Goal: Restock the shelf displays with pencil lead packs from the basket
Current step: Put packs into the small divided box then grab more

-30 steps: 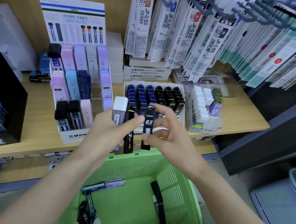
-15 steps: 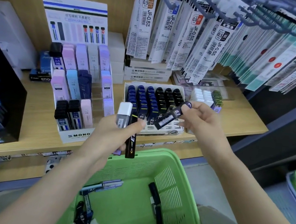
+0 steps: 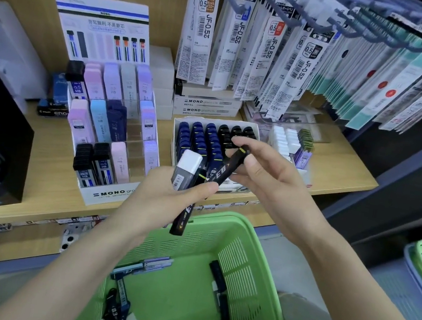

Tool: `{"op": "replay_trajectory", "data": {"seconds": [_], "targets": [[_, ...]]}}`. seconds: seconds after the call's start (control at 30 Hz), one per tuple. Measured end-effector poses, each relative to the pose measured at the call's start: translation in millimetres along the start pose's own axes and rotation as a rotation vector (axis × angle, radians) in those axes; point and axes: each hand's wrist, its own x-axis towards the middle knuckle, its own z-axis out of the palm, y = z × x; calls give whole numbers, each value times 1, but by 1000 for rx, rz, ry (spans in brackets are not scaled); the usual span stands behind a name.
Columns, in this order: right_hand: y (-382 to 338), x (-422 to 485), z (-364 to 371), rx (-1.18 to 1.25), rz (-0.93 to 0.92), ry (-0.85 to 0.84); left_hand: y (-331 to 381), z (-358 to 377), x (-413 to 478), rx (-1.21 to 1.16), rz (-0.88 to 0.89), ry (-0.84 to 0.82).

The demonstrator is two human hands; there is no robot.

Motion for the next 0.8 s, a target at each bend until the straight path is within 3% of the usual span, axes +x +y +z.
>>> {"op": "replay_trajectory", "data": {"seconds": [0.2,0.37,0.5,0.63,0.8], "targets": [[-2,-1,2,-78,64,122,-8,6,1,316,362,289],[-5,-1,-2,-65,158,92,-12,3,4,456,486,301],[-8,5,-11,-105,136,199,-12,6,5,388,452,308],[-5,15,-33,-416,-55,373,-11,7,8,276,363,320],[17,27,-38,-714,-82,367,-12,4,11,149,281,300]]}}
